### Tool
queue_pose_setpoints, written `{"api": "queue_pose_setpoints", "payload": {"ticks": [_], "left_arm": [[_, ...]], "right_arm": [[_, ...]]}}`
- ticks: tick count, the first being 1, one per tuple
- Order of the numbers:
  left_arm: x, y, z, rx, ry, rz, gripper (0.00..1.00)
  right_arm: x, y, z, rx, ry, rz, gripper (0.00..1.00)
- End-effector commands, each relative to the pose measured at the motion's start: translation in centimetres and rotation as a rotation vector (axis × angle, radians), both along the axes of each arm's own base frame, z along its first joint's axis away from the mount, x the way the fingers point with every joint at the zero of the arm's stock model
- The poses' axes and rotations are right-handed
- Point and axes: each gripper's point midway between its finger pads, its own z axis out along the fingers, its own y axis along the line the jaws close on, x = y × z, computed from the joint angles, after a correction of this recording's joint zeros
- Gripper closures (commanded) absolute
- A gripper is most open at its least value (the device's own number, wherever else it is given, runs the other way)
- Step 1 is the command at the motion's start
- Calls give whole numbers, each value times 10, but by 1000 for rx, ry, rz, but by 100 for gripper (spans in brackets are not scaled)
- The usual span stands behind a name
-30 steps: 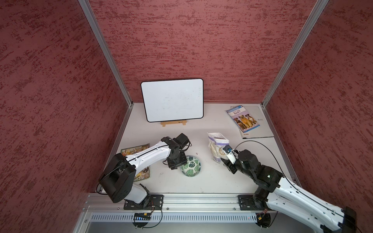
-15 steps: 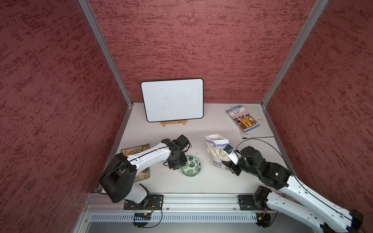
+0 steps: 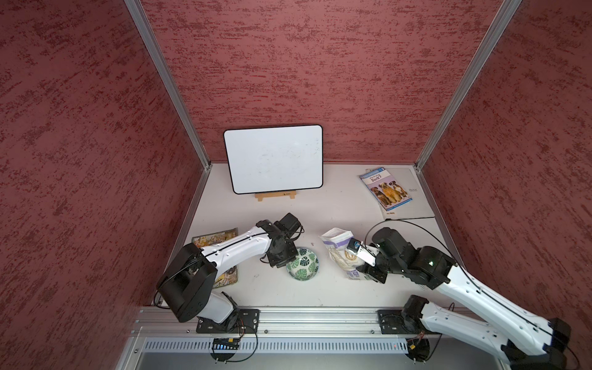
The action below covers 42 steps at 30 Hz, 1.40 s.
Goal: Pour the oats into the breakfast bowl
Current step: Adjust the bowl at the center of the board, then pour the oats into the bowl.
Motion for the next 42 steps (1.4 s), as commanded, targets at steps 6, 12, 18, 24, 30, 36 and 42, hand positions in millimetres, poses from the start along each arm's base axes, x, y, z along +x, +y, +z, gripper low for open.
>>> {"api": "queue_pose_setpoints", "payload": {"ticks": [6,12,18,24,30,36,42], "left_arm": [[18,-16,11,-60,-63,49,68],[22,-21,8,-81,-60,69,68],[26,-21,15,-92,-81,74,59],[21,-13,28,-85,-103,74,51],[19,5,55,-86,-173,101,43],[18,24,65,-84,-200,113,42],[18,32,59,-90,-204,102,41]], "right_arm": [[4,19,39,23,-90,171,64],[-1,21,32,-53,-61,243,65],[-6,21,22,-92,-34,281,66],[-9,18,15,-161,-29,339,68],[-10,16,12,-218,-19,355,67],[6,14,8,-329,-19,322,67],[23,14,11,-423,-34,286,70]]}}
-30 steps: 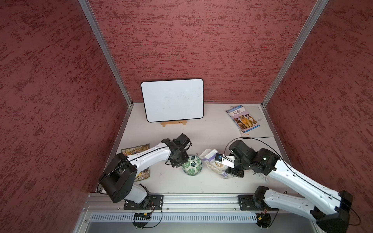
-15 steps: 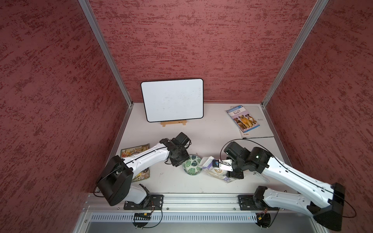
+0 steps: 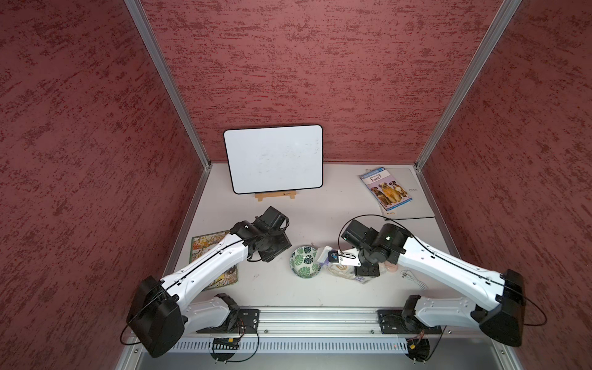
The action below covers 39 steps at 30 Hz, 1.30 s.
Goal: Pour the oats into the breakfast bowl
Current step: Pour the oats into the bowl.
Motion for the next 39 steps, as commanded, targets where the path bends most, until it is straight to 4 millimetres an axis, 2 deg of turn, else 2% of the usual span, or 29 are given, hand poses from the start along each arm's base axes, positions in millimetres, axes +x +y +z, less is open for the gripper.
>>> {"api": "queue_pose_setpoints", "payload": {"ticks": [1,5,12,16,25,39], "left_arm": [[-3,8,-6,20,4,-23,41],[1,13,-11,16,10,-37,41],[6,16,-16,7,30,-62,41],[8,18,-17,9,26,-75,41],[10,19,-18,-9,18,-84,41],[12,22,-19,-26,11,-92,41]], "right_arm": [[21,7,29,16,-120,-18,71],[25,6,36,-16,-142,-15,71],[15,-3,42,-98,-134,43,71],[15,-8,45,-144,-149,60,71],[31,5,50,-207,-217,68,71],[39,23,58,-295,-330,119,72]]}}
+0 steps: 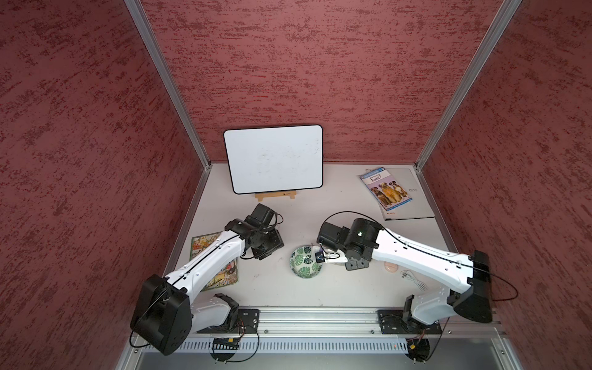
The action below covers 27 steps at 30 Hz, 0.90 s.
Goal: Pour the oats into the breakfast bowl
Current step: Pour the oats into the bowl.
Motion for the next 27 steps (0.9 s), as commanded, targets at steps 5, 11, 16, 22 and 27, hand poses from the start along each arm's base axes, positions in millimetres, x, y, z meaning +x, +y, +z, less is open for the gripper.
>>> {"api": "queue_pose_setpoints", "payload": {"ticks": [5,11,16,22,27], "left_arm": [[4,0,-1,-22,-19,-24,41],[6,-2,-1,-40,-27,-38,42],[8,-4,0,-54,-35,-54,42],[9,-5,-3,-63,-29,-63,42],[11,-4,-3,-69,-31,-63,42]], "right_arm": [[14,3,24,-46,-163,25,72],[23,9,29,-61,-236,46,72],[21,11,28,-77,-248,67,72],[22,14,28,-100,-276,93,72],[24,15,27,-123,-314,113,72]]}}
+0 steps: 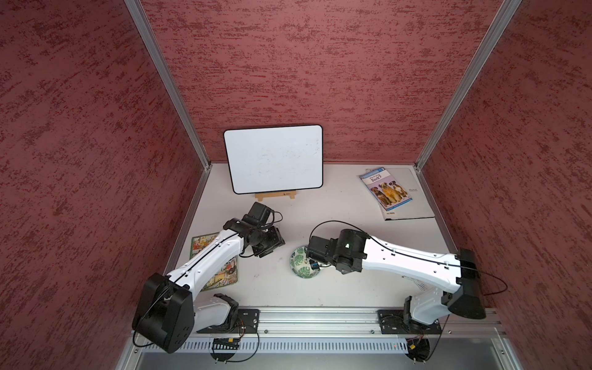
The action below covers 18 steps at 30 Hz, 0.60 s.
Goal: Pour the oats into the breakfast bowl
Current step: Pour the oats into the bowl.
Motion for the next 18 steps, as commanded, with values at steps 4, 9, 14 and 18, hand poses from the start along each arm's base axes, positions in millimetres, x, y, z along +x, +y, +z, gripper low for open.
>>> {"api": "queue_pose_setpoints", "payload": {"ticks": [4,9,14,18], "left_arm": [[4,0,-3,-10,-11,-15,42],[5,0,-3,-17,-13,-18,43],[8,-1,-4,-25,-10,-20,43],[9,-3,-6,-29,-5,-22,43]], "right_arm": [[20,-2,24,-27,-182,34,73],[23,-5,29,-38,-239,57,73],[27,-3,30,-38,-313,97,73],[26,4,35,-30,-348,122,73]]}}
